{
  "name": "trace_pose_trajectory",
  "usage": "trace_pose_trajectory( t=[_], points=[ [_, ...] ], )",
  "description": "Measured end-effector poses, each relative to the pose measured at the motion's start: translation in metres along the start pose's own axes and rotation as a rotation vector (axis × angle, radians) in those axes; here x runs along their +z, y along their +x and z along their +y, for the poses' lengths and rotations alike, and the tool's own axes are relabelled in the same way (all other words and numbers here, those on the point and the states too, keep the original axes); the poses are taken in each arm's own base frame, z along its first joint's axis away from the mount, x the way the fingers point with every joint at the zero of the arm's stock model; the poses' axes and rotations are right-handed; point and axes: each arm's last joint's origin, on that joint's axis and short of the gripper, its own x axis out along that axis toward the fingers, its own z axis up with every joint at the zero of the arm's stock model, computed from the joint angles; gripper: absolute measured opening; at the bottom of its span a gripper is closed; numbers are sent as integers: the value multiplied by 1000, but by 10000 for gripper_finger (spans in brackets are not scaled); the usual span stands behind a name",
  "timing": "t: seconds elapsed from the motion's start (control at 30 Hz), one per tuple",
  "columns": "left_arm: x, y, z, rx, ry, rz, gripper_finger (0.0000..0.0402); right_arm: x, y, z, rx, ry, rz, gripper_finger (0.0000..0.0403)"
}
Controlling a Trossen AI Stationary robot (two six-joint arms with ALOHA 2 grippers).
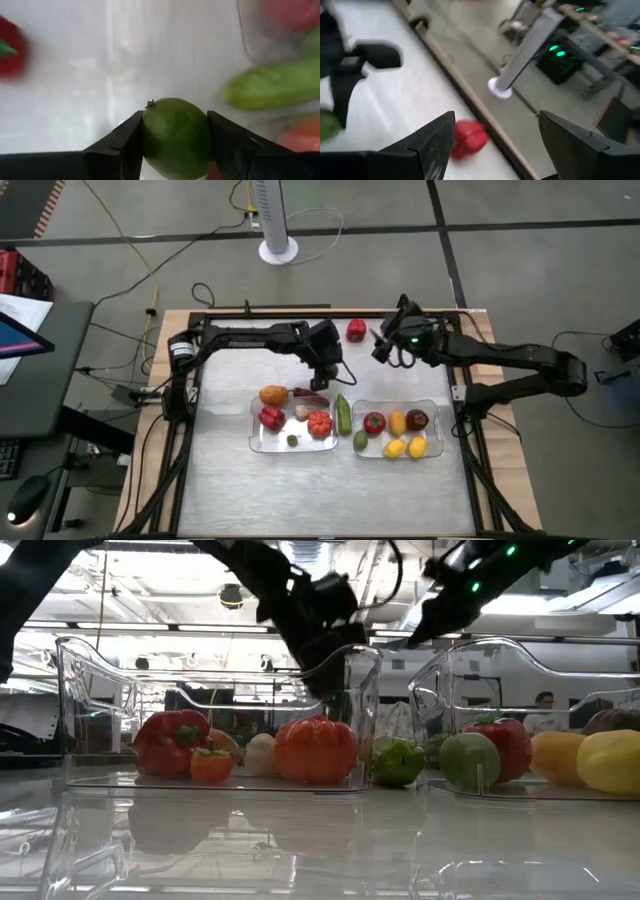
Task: Sort produce into baskets
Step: Put the lime into the right transparent bin, then put the potato into the left transparent bin
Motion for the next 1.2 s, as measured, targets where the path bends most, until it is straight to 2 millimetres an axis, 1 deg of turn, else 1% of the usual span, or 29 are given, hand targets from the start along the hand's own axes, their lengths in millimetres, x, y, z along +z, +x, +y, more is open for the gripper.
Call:
trace_pose_trajectory(
  t=[0.07, 0.17, 0.23, 0.3, 0.4, 0.5, 0.57, 0.6, 0.63, 0.73, 0.9, 1.0, 1.07, 1.2],
  points=[
    [8, -10, -3, 33, 14, -25, 174, 4, -16, -9, -34, 56, -36, 311],
    [18, -22, -11, 45, 27, -92, 174, 7, -40, -22, -24, 137, -95, 311],
    [29, -28, -19, 15, 29, -180, 175, 7, -52, -28, -1, 182, -126, 311],
    [39, -29, -31, -55, 32, -259, 175, 5, -61, -31, 13, 212, -157, 311],
    [52, -23, -57, -138, 41, -355, 175, -3, -66, -32, 13, 219, -176, 311],
    [62, -16, -86, -162, 74, -425, 175, -8, -66, -35, -2, 224, -176, 311],
    [67, -6, -105, -151, 110, -470, 175, -9, -67, -38, -14, 234, -182, 311],
    [70, -5, -114, -137, 121, -489, 175, -9, -67, -39, -17, 238, -181, 311],
    [68, -2, -123, -124, 122, -473, 177, -9, -67, -40, -23, 241, -182, 311],
    [69, 6, -138, -86, 131, -485, 195, -9, -65, -39, -24, 242, -175, 311],
    [61, 13, -138, -77, 111, -395, 272, -8, -62, -37, -23, 238, -175, 311],
    [56, 11, -133, -5, 113, -339, 310, -9, -60, -36, -23, 235, -170, 311],
    [54, 5, -128, 68, 120, -311, 320, -9, -60, -36, -23, 234, -169, 311],
    [55, -22, -111, 211, 154, -289, 318, -9, -60, -36, -23, 225, -168, 311]
  ],
)
